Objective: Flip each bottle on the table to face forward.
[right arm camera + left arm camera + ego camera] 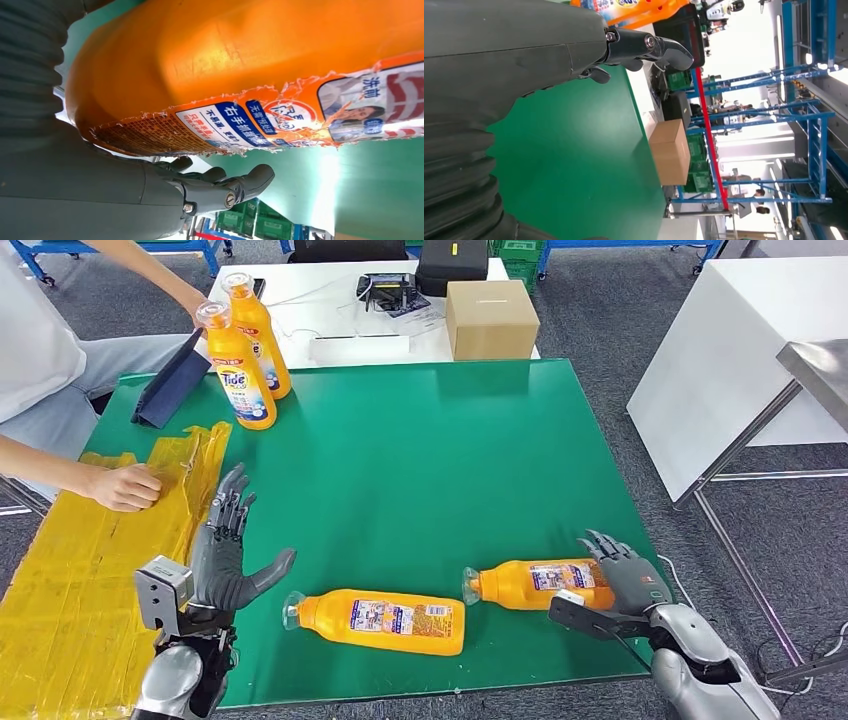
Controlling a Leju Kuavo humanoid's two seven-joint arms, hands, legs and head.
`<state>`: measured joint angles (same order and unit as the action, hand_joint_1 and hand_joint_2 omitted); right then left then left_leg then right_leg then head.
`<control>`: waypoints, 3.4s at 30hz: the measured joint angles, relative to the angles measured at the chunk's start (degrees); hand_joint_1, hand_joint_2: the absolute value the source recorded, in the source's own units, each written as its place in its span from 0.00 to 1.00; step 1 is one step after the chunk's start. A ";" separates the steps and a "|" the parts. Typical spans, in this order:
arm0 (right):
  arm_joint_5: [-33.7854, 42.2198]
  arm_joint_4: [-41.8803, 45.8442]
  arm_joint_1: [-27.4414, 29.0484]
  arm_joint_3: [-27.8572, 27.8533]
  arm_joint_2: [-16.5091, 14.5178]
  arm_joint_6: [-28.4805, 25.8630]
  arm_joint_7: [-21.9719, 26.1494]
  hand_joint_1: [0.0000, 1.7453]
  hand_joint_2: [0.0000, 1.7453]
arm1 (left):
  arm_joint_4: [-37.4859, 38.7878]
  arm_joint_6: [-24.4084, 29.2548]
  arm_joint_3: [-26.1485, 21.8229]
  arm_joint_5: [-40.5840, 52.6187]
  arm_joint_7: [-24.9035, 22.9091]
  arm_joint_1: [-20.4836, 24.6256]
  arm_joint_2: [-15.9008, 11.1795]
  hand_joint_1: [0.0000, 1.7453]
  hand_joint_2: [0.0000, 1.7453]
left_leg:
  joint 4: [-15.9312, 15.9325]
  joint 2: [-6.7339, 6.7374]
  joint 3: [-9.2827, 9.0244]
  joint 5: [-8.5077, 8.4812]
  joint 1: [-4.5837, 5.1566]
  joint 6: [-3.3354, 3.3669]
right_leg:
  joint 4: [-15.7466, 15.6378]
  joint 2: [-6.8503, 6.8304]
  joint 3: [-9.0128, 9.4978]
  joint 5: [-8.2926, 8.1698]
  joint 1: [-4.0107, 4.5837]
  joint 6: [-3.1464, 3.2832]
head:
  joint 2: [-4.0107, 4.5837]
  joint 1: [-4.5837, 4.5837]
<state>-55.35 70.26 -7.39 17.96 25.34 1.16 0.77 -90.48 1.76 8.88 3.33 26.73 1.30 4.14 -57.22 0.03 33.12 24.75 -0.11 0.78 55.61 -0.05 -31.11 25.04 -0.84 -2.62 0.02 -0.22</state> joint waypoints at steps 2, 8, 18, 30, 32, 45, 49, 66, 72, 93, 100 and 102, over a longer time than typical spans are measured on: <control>-0.03 -0.59 -0.51 0.27 -0.32 -0.02 0.00 0.00 1.00 | 0.03 -0.06 0.22 -0.05 0.00 0.01 0.01 0.00 1.00 | 0.00 0.01 -0.05 0.00 0.00 0.00 | 0.00 0.00 0.04 -0.02 0.00 -0.01 | 0.00 0.00; -1.00 -1.95 -1.53 1.14 -1.25 -1.48 -0.04 0.55 1.00 | 0.11 -1.10 0.60 -0.97 0.00 0.05 0.02 0.00 1.00 | 0.00 0.04 -0.11 0.00 0.00 0.00 | 0.00 0.03 0.12 -0.02 0.01 -0.01 | 0.00 0.00; -3.20 -4.10 -3.01 2.80 -3.28 -3.46 -0.56 1.00 1.00 | 0.13 -1.11 0.82 -0.99 0.00 0.18 0.06 0.00 1.00 | 0.00 0.04 -0.11 -0.01 -0.01 0.01 | 0.00 0.04 0.12 -0.02 0.01 -0.01 | 0.00 -0.01; -4.12 -6.08 -4.94 3.73 -4.58 -3.88 -1.04 1.00 1.00 | 0.22 -1.11 0.82 -1.02 -0.07 0.36 0.06 0.00 1.00 | 0.00 0.04 -0.11 -0.01 -0.04 0.00 | 0.00 0.05 0.11 -0.02 0.04 -0.01 | 0.00 -0.01; -4.92 -6.23 -4.95 3.80 -4.72 -4.94 -1.34 1.00 1.00 | 0.27 -1.11 0.82 -1.00 -0.17 0.38 0.08 0.00 1.00 | 0.00 0.04 -0.11 -0.01 -0.04 0.00 | 0.01 0.05 0.12 -0.02 0.04 -0.01 | 0.00 -0.01; -3.54 1.82 0.77 1.42 -13.24 -25.58 2.71 1.00 1.00 | 0.21 -5.05 4.15 0.87 -2.63 -0.27 0.62 0.00 1.00 | 0.00 -0.23 0.33 -0.06 -0.05 -0.01 | 0.05 -0.04 -0.16 0.01 0.04 -0.04 | 0.00 0.02; 2.45 8.28 2.97 -0.62 -17.42 -31.43 7.47 1.00 1.00 | 0.28 -6.36 8.41 1.21 -3.00 -0.35 0.61 0.00 1.00 | 0.00 -0.24 0.45 -0.04 -0.05 -0.01 | 0.05 -0.06 -0.27 0.05 0.03 -0.03 | 0.00 0.00; 10.46 21.08 7.11 -2.13 -24.34 -37.01 14.80 1.00 1.00 | 2.43 -11.38 16.36 -2.81 -5.22 0.06 -0.57 0.00 1.00 | 0.00 -0.23 0.53 -0.04 -0.03 -0.01 | 0.04 -0.05 -0.38 0.05 0.02 -0.03 | 0.00 0.00; 10.48 21.39 7.20 -2.14 -24.58 -37.04 14.89 1.00 1.00 | 2.51 -11.38 16.65 -2.81 -5.22 0.11 -0.81 0.00 1.00 | 0.00 -0.23 0.55 -0.03 -0.03 -0.01 | 0.04 -0.05 -0.40 0.05 0.01 -0.03 | 0.00 0.00; 33.23 7.56 2.44 8.69 -29.03 -9.87 18.29 1.00 1.00 | 4.86 -15.04 20.47 -10.43 -4.79 5.07 -0.99 0.00 1.00 | 0.01 -0.23 0.60 -0.06 -0.10 -0.03 | 0.07 -0.05 -0.44 0.05 0.06 -0.02 | 0.00 0.01; 33.67 3.32 0.91 10.49 -29.88 -9.63 18.37 1.00 1.00 | 5.25 -14.96 19.89 -11.22 -4.87 5.06 -0.99 0.00 1.00 | 0.00 -0.23 0.63 -0.05 -0.07 -0.02 | 0.06 -0.05 -0.48 0.05 0.03 -0.02 | 0.00 0.00; 33.67 2.65 0.69 10.82 -29.89 -9.56 18.29 1.00 1.00 | 5.40 -14.93 19.86 -11.22 -4.87 5.05 -0.99 0.00 1.00 | 0.00 -0.23 0.63 -0.05 -0.07 -0.02 | 0.06 -0.05 -0.48 0.05 0.03 -0.02 | 0.00 0.00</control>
<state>-21.69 72.91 -6.70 28.78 -4.55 -8.40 19.05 -85.08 -13.16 28.74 -7.89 21.86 6.35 3.15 -57.22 -0.20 33.75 24.69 -0.17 0.75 55.66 -0.10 -31.59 25.08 -0.81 -2.64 0.02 -0.22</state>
